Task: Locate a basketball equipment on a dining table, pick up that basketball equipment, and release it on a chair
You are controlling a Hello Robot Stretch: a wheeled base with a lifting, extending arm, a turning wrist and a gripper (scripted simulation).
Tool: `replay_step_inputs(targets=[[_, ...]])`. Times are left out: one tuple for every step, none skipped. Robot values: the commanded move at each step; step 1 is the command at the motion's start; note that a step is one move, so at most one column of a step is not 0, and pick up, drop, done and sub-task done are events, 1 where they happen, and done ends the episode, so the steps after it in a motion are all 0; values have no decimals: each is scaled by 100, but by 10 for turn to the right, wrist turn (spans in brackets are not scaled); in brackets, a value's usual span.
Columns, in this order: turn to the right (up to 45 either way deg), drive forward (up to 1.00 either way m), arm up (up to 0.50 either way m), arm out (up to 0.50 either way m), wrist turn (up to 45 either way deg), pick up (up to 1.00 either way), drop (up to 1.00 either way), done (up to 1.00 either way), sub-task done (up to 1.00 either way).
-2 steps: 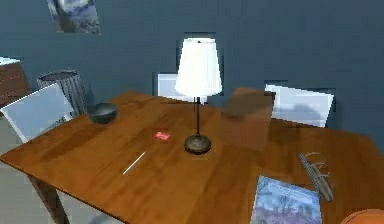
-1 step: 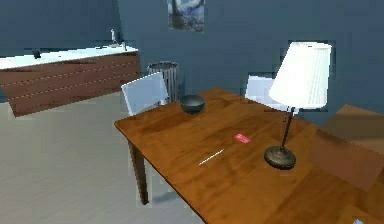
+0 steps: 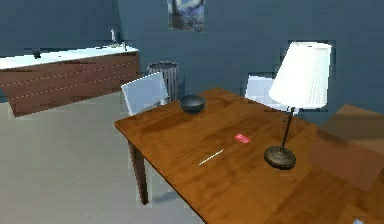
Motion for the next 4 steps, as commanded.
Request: replay_step_inputs(targets=[[0, 0, 38, 0, 0, 0, 0, 0, 0], [0, 0, 0, 14, 0, 0, 0, 0, 0], [0, 0, 0, 0, 450, 0, 0, 0, 0], [0, 0, 0, 0, 450, 0, 0, 0, 0]])
